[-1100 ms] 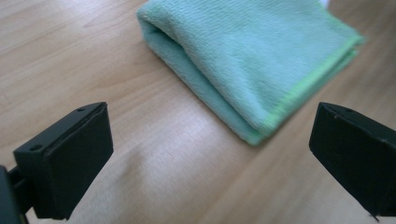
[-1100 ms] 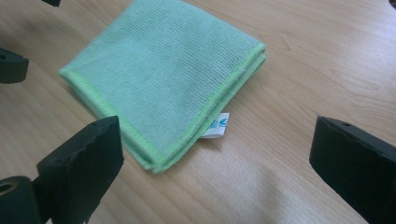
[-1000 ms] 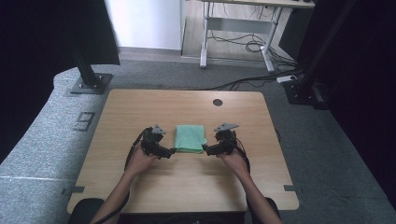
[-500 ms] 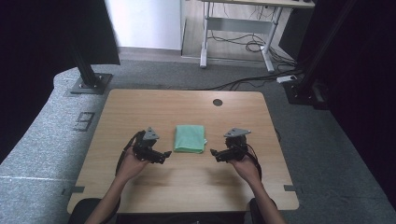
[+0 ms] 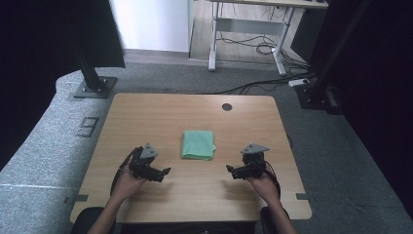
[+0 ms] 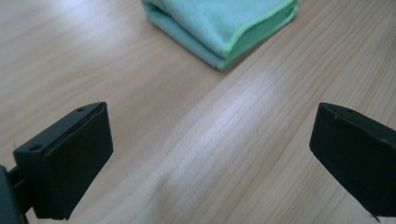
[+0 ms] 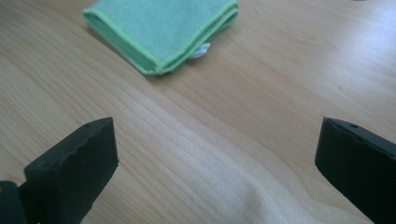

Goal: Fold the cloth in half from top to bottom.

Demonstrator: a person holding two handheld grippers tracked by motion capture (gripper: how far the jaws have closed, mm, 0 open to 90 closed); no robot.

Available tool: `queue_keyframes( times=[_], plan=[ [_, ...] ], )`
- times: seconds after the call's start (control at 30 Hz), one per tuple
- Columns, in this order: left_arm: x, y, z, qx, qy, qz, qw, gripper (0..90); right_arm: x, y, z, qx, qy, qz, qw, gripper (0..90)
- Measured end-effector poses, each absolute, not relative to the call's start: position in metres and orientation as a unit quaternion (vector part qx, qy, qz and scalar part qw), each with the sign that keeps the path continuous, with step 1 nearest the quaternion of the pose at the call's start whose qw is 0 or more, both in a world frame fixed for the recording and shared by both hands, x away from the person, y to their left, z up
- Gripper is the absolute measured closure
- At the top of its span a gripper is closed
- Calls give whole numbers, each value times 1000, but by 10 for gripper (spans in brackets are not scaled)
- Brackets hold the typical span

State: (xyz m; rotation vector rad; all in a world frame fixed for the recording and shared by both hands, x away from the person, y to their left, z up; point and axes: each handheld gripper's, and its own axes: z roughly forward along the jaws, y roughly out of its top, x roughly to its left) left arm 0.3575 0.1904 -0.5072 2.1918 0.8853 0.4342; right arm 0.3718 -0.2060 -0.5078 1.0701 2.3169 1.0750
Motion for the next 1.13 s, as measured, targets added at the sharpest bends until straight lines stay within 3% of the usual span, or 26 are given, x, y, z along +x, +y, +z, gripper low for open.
queue_keyframes(
  times=[0.73,1.13],
  plan=[
    [352,199,-548,861,368,142,320,0,367,-208,-554,393,839,342,157,0],
    [353,200,-549,858,375,138,324,0,367,-208,-557,387,837,353,160,0]
  ],
)
